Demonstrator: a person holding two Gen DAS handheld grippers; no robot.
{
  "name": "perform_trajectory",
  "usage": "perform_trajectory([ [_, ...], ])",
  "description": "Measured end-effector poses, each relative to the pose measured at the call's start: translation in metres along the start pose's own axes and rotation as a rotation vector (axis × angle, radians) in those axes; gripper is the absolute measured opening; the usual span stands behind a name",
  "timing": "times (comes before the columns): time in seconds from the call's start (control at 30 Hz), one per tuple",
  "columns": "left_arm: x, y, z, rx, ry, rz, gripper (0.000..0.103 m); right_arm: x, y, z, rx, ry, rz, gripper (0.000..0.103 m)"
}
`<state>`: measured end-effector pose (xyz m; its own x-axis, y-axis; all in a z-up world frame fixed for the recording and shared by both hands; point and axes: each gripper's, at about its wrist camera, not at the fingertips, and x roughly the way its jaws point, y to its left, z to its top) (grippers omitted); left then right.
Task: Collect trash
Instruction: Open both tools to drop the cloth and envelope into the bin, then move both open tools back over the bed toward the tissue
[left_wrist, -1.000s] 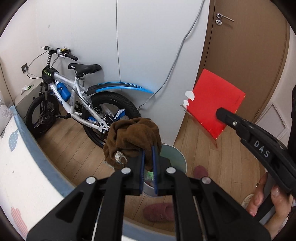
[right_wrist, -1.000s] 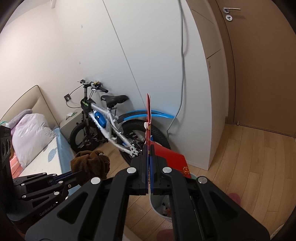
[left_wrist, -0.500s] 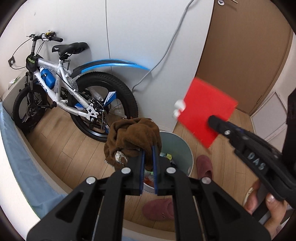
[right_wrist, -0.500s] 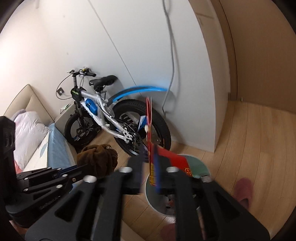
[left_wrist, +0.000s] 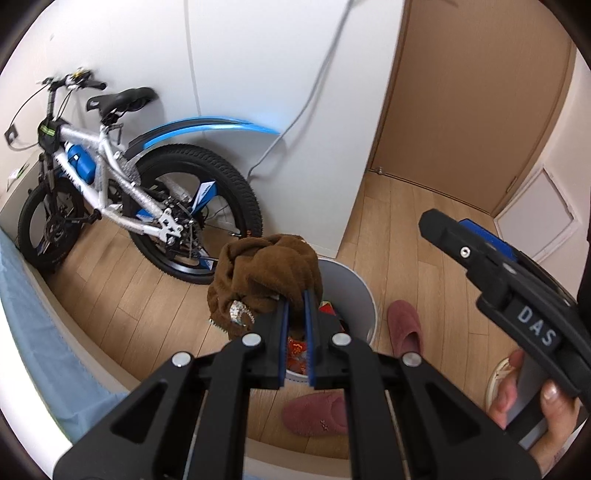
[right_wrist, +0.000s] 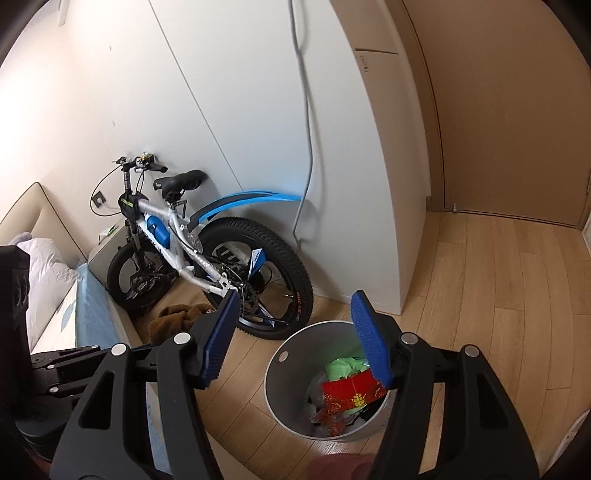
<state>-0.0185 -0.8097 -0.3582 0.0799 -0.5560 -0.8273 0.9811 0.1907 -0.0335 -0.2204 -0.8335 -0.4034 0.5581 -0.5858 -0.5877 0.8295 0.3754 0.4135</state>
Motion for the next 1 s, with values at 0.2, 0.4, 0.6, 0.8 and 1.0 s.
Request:
perform_trajectory([
  [0.2,0.019,-0.019,0.012,0.060,-0.003,-0.023,0.009,-0.009,-0.016,0.001,0.003,-0.031,-0.093,0.060],
  [0.4,0.036,-0.028,0.022,0.066,-0.008,-0.055,0.028,-0.009,-0.038,0.001,0.060,-0.022,-0.109,0.060],
  [0.6,0.035,-0.030,0.018,0.065,-0.012,-0.043,0.057,-0.005,-0.041,0.001,0.073,-0.013,-0.102,0.060],
  [0.8,0.017,-0.021,0.009,0.037,0.013,-0.009,0.057,-0.006,-0.032,0.000,0.053,-0.004,-0.085,0.060],
  [1.0,-0.017,-0.004,-0.003,-0.022,0.000,0.023,0.059,-0.009,-0.009,0.001,-0.001,-0.004,-0.055,0.060],
])
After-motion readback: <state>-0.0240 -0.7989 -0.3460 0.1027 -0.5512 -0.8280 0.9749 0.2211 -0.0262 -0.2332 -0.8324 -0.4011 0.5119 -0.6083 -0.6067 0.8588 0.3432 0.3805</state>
